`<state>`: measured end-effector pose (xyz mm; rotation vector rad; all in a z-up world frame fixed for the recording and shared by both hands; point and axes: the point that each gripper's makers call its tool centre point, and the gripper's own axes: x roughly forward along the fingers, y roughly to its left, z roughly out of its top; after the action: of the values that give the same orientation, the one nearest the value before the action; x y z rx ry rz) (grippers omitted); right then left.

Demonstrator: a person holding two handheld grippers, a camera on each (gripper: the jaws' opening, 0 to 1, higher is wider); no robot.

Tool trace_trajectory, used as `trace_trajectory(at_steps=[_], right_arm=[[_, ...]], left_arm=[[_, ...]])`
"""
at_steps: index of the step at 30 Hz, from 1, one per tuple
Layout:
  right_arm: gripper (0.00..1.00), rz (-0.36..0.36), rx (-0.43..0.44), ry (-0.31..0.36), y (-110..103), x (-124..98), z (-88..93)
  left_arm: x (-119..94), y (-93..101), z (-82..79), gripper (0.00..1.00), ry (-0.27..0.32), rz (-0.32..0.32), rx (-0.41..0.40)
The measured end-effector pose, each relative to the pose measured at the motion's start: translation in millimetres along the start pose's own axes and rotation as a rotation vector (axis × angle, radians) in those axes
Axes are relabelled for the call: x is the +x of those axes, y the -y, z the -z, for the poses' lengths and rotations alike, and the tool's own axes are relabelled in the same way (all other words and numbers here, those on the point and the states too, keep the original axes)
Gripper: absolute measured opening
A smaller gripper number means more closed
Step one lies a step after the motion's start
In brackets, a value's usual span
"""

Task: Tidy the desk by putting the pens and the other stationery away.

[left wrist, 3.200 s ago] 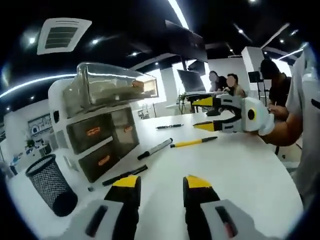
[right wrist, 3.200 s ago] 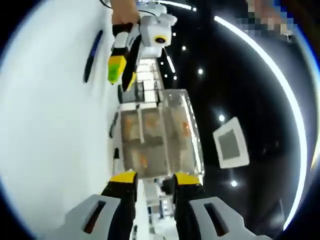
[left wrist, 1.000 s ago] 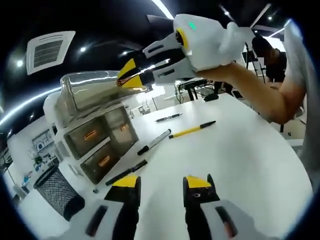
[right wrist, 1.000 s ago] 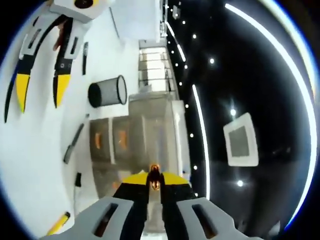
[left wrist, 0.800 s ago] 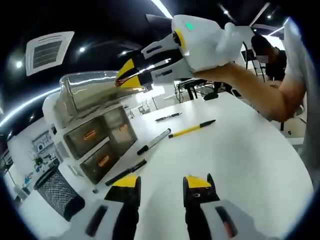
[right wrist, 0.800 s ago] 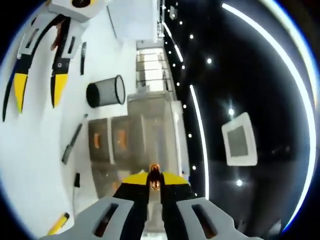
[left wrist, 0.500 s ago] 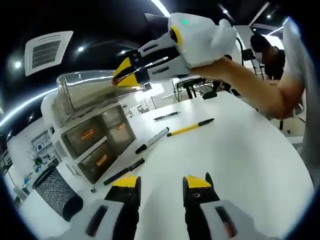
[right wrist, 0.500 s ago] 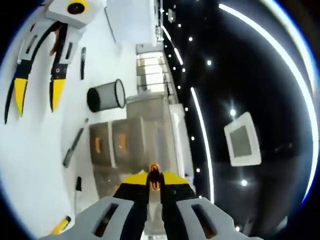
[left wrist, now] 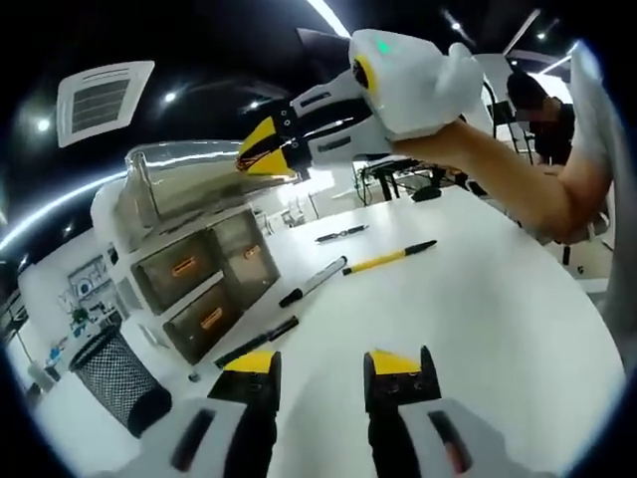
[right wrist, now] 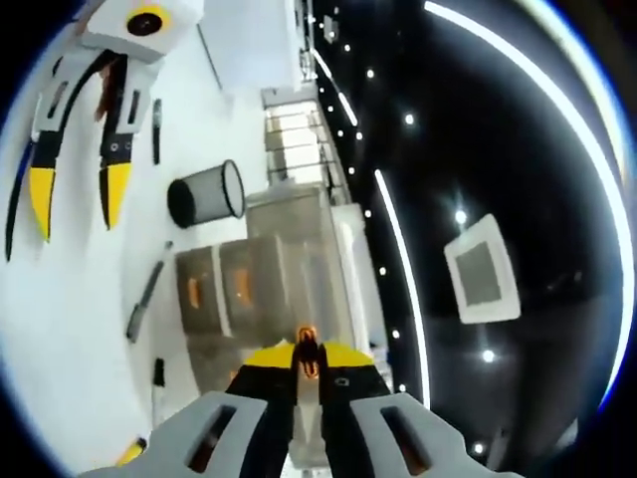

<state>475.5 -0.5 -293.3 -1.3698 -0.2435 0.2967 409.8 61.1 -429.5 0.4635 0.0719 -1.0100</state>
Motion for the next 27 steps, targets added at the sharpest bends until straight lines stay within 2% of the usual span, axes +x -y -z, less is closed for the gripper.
trace_trajectory(at_steps=[6, 14, 21, 27], right_arm=[[0.06, 0.006, 0.001, 0.012, 0, 2, -3.1], [0.06, -0.012, 0.014, 0.037, -1, 8, -9.3], [0.05, -0.027, 0.037, 0.002, 0, 13, -12.7], [0.05, -0.055, 0.003, -0.048, 0, 21, -14.9]], left_arm=[[2, 6.1, 3.0, 0.34, -0.012, 0.012, 0.008], [2, 1.7, 4.1, 0.34, -0.009, 0.011, -0.017], [1, 1.4, 0.6, 0.34, -0.003, 0.005, -0.008], [-1, -2.1, -2.5, 0.34, 0.008, -0.003, -0.015]])
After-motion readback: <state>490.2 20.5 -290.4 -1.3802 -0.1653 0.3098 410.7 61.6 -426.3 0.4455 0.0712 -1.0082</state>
